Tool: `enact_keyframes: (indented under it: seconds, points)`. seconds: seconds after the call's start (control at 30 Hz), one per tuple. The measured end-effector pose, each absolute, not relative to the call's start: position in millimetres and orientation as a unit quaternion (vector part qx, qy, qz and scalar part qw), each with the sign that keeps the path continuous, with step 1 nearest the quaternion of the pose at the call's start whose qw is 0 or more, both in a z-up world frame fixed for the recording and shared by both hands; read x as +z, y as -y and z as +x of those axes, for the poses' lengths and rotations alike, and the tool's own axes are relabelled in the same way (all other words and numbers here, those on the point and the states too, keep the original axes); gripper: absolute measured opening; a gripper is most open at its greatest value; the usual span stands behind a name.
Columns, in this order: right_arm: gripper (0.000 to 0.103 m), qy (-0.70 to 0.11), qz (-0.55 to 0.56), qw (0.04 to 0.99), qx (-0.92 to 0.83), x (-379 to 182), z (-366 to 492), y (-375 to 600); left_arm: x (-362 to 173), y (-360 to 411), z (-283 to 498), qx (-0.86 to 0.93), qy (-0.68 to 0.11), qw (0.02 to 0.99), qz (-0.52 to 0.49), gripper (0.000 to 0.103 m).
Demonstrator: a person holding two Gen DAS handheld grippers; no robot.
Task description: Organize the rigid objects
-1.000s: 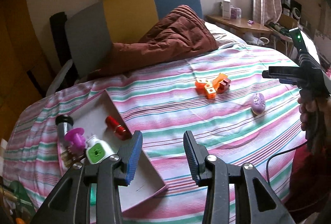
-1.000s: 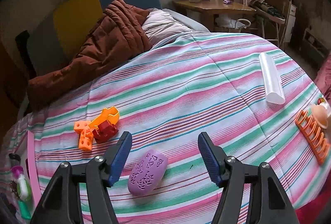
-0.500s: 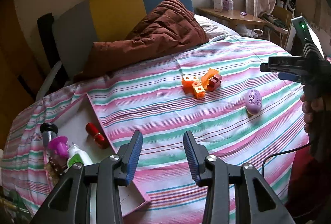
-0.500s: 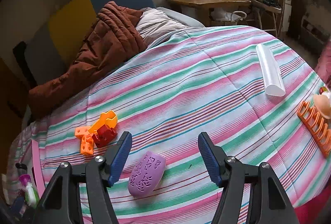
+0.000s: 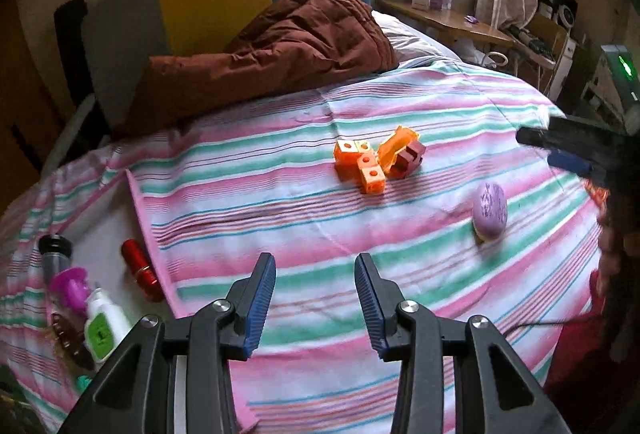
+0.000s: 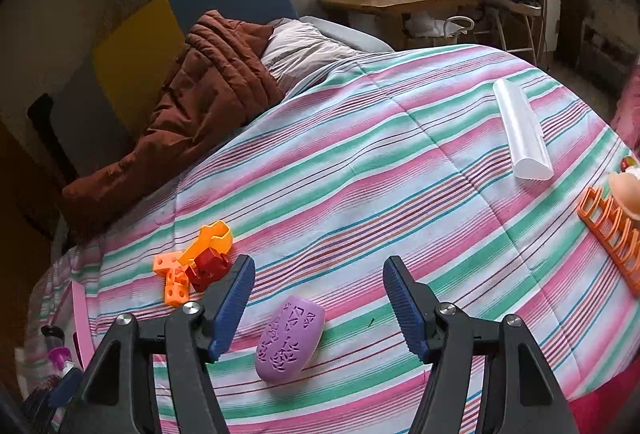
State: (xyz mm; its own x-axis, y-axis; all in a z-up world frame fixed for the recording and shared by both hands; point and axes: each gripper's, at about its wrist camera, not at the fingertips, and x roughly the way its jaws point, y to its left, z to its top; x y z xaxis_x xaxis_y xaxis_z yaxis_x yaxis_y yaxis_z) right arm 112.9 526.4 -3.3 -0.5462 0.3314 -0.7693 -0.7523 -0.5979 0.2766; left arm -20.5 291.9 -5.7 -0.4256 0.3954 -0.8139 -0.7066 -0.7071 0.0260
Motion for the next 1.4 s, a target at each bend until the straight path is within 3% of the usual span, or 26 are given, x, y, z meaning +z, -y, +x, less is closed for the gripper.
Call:
enact_keyframes:
  seconds: [0.87,1.0,1.4]
  points:
    - [0.07,-0.34,-0.352,0.301,0.818,-13,108,-530,-72,-408,-103,0.774,-0.138,0.353,-0.507,0.041]
    - [0.07,-0.337,-0.355,0.299,0.819,-14,107,-529,-74,-396,-108,0.777,-0.111,0.355,-0.508,0.025]
    - [0.07,-0.337,-0.362,0.302,0.815,-18,106,-532,-73,-329,-39,0.792,-0.13,0.366,-0.471,0.024]
